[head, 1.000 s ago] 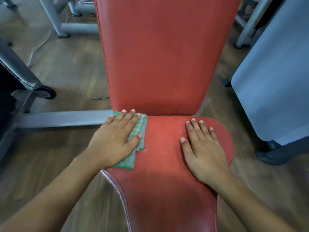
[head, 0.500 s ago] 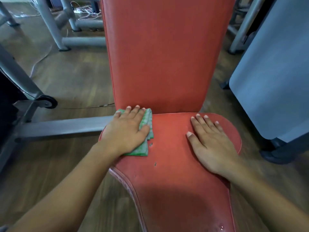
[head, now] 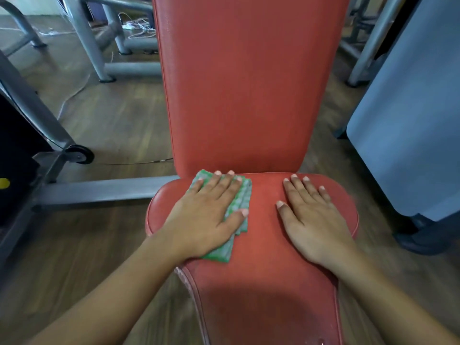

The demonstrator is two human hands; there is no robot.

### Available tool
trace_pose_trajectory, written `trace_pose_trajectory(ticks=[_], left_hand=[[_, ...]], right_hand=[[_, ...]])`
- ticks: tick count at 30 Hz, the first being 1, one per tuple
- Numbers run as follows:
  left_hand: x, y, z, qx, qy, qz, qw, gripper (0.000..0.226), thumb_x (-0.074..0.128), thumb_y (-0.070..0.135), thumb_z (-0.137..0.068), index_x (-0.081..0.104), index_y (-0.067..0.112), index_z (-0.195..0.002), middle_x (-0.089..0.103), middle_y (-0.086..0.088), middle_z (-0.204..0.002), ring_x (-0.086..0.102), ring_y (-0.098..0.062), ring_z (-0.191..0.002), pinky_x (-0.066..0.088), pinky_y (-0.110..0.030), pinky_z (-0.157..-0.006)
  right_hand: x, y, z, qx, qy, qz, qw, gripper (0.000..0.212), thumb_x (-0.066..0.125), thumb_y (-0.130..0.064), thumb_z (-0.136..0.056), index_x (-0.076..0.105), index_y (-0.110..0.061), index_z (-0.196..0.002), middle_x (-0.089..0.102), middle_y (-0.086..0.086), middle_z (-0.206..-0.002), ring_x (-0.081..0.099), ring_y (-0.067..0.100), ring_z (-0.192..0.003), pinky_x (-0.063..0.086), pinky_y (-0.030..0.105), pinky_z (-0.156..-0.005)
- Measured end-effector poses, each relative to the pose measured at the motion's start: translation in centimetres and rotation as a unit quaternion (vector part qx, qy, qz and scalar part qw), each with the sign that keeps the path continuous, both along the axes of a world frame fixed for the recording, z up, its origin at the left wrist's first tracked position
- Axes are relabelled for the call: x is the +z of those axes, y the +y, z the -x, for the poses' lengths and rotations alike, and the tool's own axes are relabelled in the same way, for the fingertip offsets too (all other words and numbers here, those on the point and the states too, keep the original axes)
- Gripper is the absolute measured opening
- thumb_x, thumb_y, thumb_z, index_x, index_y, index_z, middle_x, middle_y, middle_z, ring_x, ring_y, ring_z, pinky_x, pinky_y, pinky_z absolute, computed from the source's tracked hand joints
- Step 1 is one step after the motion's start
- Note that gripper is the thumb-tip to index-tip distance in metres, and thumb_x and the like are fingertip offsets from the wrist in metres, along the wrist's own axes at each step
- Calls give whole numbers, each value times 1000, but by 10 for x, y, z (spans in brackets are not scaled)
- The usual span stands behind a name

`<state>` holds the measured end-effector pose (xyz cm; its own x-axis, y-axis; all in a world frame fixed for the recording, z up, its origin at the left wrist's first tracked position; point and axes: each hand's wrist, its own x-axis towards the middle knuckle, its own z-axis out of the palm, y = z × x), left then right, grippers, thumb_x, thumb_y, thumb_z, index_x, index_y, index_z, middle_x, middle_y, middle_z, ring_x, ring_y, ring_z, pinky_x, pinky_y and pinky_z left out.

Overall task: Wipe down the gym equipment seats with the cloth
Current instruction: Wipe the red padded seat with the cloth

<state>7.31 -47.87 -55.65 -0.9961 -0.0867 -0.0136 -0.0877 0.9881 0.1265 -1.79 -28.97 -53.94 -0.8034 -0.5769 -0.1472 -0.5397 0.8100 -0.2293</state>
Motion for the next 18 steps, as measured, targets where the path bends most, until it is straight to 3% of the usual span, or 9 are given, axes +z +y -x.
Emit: trace_pose_trajectory(ticks=[2,4,7,9,13,16,18], left_hand=[[1,-9,-26,-10,0,-22,1000,82,-4,64,-79,4,29,-152,-5,12,-156,-5,-9,-146,-7,-29,-117],[1,-31,-34,44,15,-42,998,82,1,66,-79,11,30,-151,0,13,-156,-1,-9,-147,-6,-27,-115],[2,-42,-4,119,-14,-20,993,94,-5,67,-70,14,26,-152,12,5,-160,8,-15,-147,4,-32,-118],[2,-23,15,101,-11,11,995,97,-10,64,-67,12,24,-152,13,3,-160,9,-16,-147,7,-34,-117],[1,-9,-12,3,-7,0,1000,86,-9,63,-74,1,30,-152,-2,10,-160,-6,-7,-146,-9,-26,-115],[5,-31,-25,51,-14,-14,999,87,-5,66,-73,5,32,-152,0,11,-159,-4,-7,-146,-10,-22,-112],[5,-37,-6,99,-31,-18,994,91,-5,67,-71,8,28,-153,6,7,-160,2,-12,-147,-2,-30,-116]], right_hand=[[1,0,-1,1,-3,2,1000,59,17,-44,-101,3,-21,-154,-4,-5,-161,-9,8,-147,-13,28,-116],[1,0,0,2,-7,5,1000,59,16,-44,-101,2,-21,-154,-5,-5,-161,-10,8,-146,-13,28,-116],[1,0,-1,3,-6,3,1000,60,16,-44,-101,2,-20,-154,-5,-4,-161,-10,9,-147,-12,29,-117],[0,0,0,3,-2,3,1000,60,16,-44,-101,3,-20,-154,-4,-4,-161,-9,10,-147,-11,30,-117],[0,0,0,4,-1,-1,1000,60,17,-43,-101,4,-20,-154,-3,-4,-161,-8,10,-147,-10,31,-118],[1,0,0,5,-4,4,1000,60,16,-44,-101,4,-20,-154,-4,-4,-161,-9,10,-147,-10,31,-118],[0,1,0,5,-4,4,1000,60,16,-44,-101,4,-20,-154,-3,-4,-161,-8,10,-147,-10,31,-118]])
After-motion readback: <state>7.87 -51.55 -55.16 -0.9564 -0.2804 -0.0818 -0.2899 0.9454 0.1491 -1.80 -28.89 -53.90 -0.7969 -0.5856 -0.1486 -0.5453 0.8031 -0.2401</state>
